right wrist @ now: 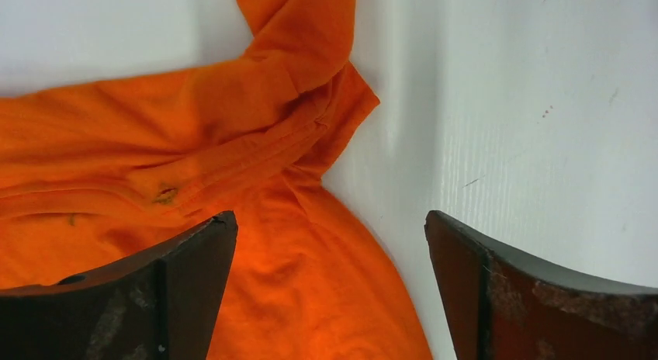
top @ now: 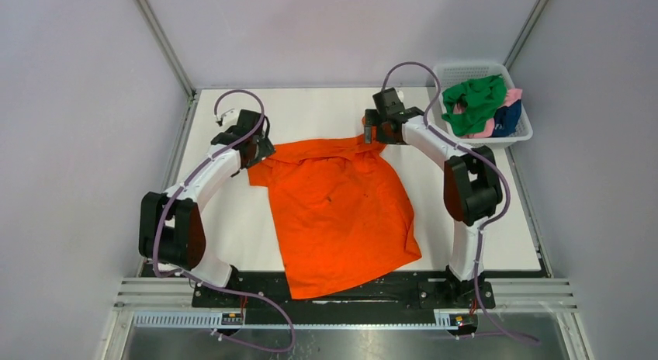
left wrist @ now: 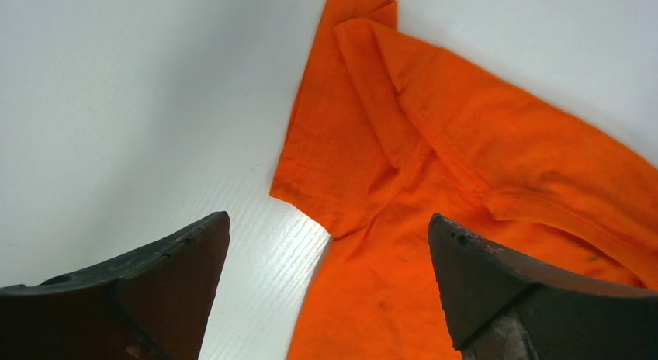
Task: Fold and stack the t-shirts
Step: Flatten out the tshirt
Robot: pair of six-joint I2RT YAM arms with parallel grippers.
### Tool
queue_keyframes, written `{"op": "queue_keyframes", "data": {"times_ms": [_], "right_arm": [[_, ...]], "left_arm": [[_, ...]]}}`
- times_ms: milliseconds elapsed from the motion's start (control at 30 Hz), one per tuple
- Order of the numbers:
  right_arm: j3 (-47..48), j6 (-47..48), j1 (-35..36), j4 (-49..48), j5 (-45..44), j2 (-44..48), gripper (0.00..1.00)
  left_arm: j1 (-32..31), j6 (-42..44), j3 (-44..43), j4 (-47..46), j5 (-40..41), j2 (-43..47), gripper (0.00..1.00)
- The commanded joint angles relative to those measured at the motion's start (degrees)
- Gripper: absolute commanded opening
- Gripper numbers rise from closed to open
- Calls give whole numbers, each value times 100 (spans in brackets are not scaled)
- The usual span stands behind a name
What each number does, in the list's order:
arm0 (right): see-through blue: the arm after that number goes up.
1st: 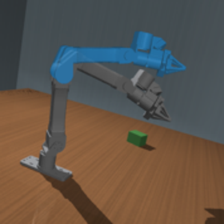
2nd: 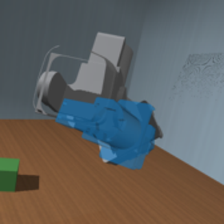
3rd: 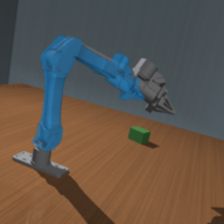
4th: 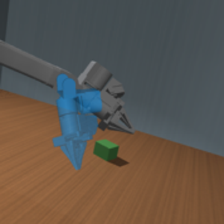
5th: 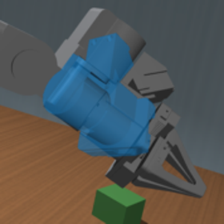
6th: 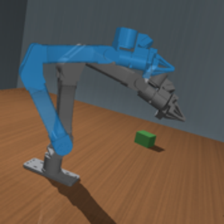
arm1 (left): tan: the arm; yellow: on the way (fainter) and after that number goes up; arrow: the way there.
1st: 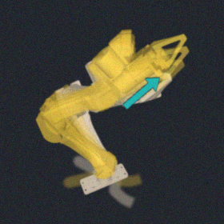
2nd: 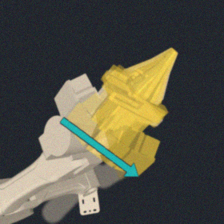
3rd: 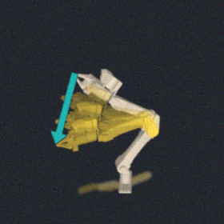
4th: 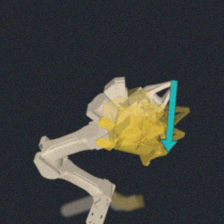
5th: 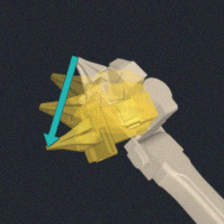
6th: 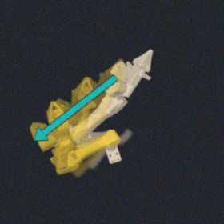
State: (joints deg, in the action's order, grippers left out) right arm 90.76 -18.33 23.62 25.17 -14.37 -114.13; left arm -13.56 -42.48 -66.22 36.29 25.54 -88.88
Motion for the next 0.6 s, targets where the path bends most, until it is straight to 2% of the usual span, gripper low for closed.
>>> {"op": "queue_keyframes", "data": {"times_ms": [0,100,267,400,567], "right_arm": [[108,-165,-22,-109,-22,970,99],[-594,-293,-16,-181,317,1571,99],[-2435,-827,135,-527,1072,2879,99],[-3715,-1389,636,-578,1550,3759,99],[-4604,-1924,1206,-388,1909,4013,100]], "left_arm": [[-15,180,-209,-413,-442,583,99],[-20,357,-28,-753,-1227,682,99],[-157,540,260,-1254,-2280,503,99],[-336,529,280,-1253,-2450,113,99],[-528,416,433,-1308,-2527,-249,99]]}}
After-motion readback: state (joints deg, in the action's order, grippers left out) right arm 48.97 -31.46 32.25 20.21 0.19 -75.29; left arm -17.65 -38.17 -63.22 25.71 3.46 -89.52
